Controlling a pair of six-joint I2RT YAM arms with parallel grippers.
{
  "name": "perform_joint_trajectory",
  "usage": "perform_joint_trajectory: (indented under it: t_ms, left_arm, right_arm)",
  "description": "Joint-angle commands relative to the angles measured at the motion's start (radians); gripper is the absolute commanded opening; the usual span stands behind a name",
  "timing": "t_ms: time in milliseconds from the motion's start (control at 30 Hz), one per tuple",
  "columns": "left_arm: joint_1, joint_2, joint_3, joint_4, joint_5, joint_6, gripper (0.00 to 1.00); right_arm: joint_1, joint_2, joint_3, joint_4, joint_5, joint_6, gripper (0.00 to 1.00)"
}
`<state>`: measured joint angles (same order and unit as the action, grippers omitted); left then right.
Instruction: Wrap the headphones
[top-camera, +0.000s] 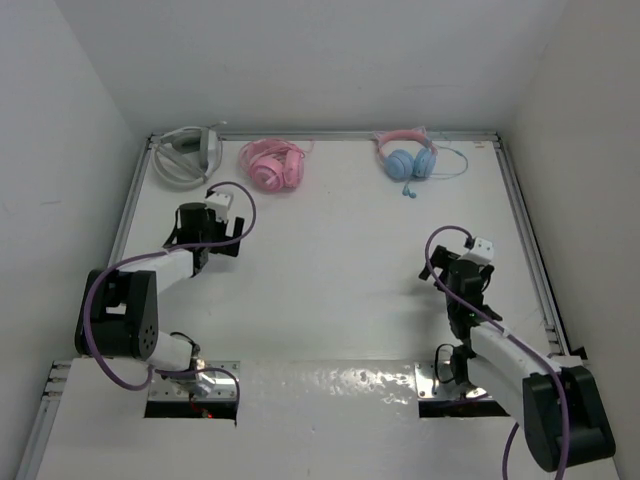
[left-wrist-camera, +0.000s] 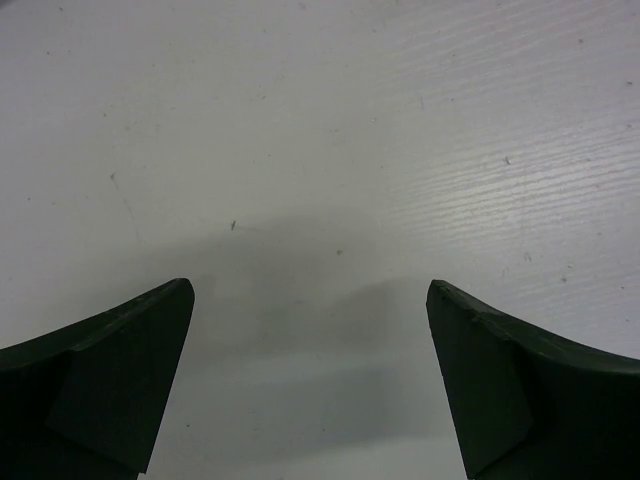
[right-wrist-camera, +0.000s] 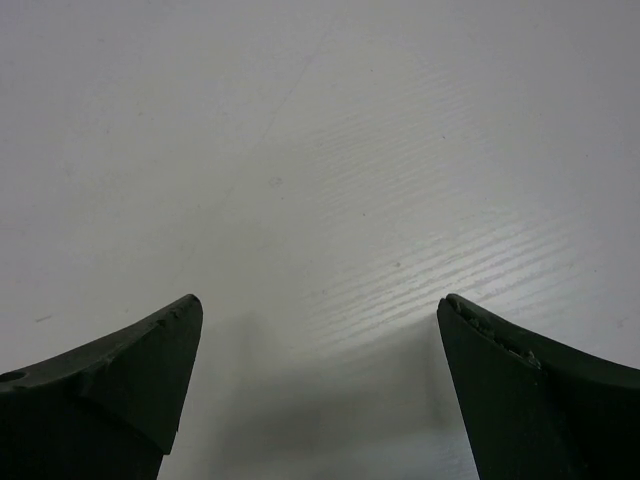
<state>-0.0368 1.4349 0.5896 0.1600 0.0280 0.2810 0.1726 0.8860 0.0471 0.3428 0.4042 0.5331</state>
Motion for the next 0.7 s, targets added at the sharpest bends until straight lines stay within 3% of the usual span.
perform_joint_trajectory:
  t_ms: [0,67,100,133,167,200,233,300,367,500,667]
  left_arm:
    - [0.014,-0.008,0.038,0.016,0.09,-0.016,1.0]
    - [0.021,-0.002,0.039,0.012,0.154,-0.006,1.0]
    - [0.023,0.002,0.039,0.004,0.173,0.009,1.0]
    - [0.025,0.001,0.041,0.001,0.191,0.015,1.0]
    - [0.025,-0.001,0.045,-0.007,0.196,0.024,1.0]
    - [0.025,-0.011,0.052,-0.026,0.191,0.043,1.0]
    - [0.025,-0.014,0.077,-0.042,0.155,0.047,1.0]
    - [0.026,-0.025,0.116,-0.094,0.084,0.038,1.0]
    - [0.026,-0.031,0.182,-0.153,-0.009,0.035,1.0]
    - [0.028,-0.047,0.246,-0.26,0.001,0.046,1.0]
    - [0.032,-0.028,0.253,-0.277,0.013,0.055,1.0]
  right_arm:
    - [-0.002,0.025,0.017,0.195,0.001,0.045,0.99]
    - [-0.005,0.069,0.061,0.291,-0.052,0.044,0.99]
    - [-0.005,0.094,0.101,0.292,-0.103,0.018,0.89]
    - [-0.005,0.161,0.222,0.265,-0.17,-0.016,0.39]
    - [-0.005,0.203,0.308,0.215,-0.235,-0.043,0.19]
    - [-0.005,0.247,0.392,0.149,-0.272,-0.057,0.11]
    - [-0.008,0.298,0.562,0.043,-0.257,-0.059,0.21]
    - [-0.027,0.461,0.721,-0.052,-0.175,-0.068,0.65]
    - [-0.044,0.583,0.969,-0.123,-0.13,-0.062,0.87]
    - [-0.055,0.945,1.418,-0.339,-0.015,-0.084,0.89]
    - [-0.056,1.311,1.753,-0.46,0.028,-0.119,0.86]
